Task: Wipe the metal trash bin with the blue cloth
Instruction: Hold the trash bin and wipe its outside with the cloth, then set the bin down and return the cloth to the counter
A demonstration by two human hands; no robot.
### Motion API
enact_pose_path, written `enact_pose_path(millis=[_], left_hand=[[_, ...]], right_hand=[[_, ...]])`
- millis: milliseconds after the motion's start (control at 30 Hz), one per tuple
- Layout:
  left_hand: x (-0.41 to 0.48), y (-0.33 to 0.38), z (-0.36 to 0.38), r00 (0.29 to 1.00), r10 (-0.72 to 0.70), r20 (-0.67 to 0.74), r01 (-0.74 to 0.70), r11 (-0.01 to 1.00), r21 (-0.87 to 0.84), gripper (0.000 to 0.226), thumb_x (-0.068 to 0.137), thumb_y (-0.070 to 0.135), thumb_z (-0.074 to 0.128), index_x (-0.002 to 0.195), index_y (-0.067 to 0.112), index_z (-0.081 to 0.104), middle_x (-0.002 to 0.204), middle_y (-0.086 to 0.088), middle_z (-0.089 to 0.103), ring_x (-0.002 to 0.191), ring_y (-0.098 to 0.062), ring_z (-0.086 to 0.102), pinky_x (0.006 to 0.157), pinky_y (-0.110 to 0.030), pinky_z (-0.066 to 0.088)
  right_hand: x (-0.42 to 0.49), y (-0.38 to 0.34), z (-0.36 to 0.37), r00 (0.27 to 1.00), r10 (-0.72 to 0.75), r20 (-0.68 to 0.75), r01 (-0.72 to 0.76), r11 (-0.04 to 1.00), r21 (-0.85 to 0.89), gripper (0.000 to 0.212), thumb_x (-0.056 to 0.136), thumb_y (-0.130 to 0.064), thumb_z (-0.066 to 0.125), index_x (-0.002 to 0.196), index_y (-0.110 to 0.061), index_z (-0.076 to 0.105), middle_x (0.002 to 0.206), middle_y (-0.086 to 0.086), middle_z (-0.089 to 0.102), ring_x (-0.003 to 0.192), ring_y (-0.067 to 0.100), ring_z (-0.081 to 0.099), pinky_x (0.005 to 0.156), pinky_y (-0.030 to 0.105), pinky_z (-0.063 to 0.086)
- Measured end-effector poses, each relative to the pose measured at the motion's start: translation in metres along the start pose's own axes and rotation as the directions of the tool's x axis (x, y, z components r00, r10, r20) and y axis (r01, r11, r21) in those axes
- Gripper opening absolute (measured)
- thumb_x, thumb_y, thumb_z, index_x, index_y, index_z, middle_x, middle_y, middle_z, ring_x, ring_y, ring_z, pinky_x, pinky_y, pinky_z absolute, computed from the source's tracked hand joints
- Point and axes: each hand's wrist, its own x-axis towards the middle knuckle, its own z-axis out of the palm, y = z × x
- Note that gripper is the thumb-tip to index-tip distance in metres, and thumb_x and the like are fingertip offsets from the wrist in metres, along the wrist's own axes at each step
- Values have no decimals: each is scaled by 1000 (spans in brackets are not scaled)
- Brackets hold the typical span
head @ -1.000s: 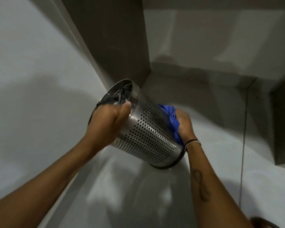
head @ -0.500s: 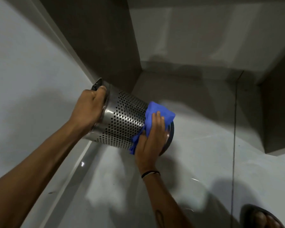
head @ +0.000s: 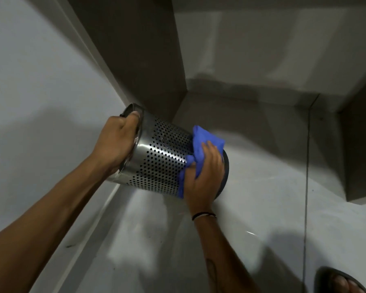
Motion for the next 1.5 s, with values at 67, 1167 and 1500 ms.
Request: enact_pose_path(millis=[67,1167,1500], left_hand=[[-2,0,1,998,46,32,-45,999,-27,60,103,47,52,66,1,57,58,-16,46,47,-22,39,44,-26,34],[-58,70,-74,984,157,80,-174,796,580,59,105,52,39,145,12,55,154,-13,55,138,-34,55,104,-49,52],[-139,313,-300,997,-43,60,3,830,558,73,109,47,30,164,5,8,174,-15,3,162,-28,5,129,-50,24]], right_hand=[[11,15,-10,998,62,-12,-62,998,20,47,98,-36,52,133,-6,65,138,12,69,130,32,64,114,42,47],[126,-218,-100,939,99,330,-121,992,46,41,94,-23,43,126,-11,65,118,4,71,106,22,63,98,33,48],[200,-527,-279,701,-19,713,138,984,-110,38,95,-21,51,130,-17,65,122,3,70,111,25,62,98,46,51]])
